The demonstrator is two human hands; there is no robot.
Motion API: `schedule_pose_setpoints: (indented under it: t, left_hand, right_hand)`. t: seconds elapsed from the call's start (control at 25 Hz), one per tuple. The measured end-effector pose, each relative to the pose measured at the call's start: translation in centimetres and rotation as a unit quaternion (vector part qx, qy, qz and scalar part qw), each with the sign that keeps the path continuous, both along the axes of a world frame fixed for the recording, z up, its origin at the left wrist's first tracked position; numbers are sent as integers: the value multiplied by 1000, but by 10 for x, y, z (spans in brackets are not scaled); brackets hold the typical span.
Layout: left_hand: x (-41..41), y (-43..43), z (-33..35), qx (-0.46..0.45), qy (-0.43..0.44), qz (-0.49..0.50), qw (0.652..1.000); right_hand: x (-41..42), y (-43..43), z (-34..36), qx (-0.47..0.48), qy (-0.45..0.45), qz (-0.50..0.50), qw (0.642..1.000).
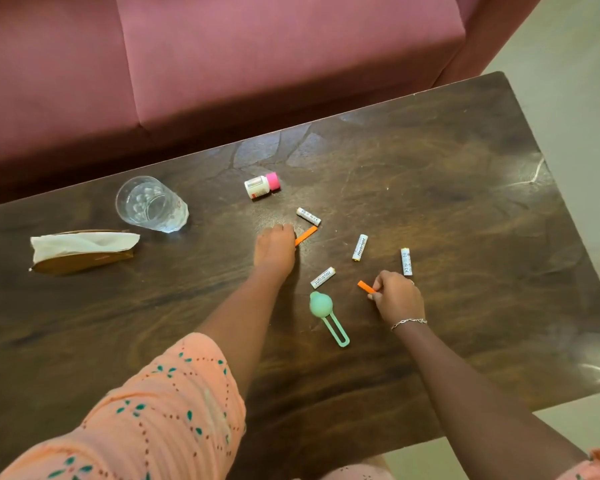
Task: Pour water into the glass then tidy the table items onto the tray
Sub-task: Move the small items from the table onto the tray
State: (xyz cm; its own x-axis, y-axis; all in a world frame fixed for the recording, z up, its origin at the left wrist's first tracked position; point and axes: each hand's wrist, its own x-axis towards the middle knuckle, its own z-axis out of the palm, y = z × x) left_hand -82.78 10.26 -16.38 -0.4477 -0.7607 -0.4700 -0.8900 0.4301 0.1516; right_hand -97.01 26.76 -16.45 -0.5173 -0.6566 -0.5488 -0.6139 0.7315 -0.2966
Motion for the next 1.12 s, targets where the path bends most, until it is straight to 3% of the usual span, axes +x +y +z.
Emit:
schedule_pose_setpoints:
  t: [0.24, 0.4, 0.6, 1.12]
  left_hand:
    - [27, 15, 30, 73, 80, 133, 985]
    - [60, 35, 63, 107, 180, 248, 946]
    - [102, 48, 98, 131, 268, 313, 902]
    - [376, 28, 178, 74, 365, 368, 852]
  right_hand:
    - [8, 3, 27, -64, -20, 20, 998]
    - [27, 1, 64, -135, -58, -52, 988]
    - [70, 0, 103, -198, -104, -122, 967]
    - [321, -43, 160, -283, -115, -69, 950]
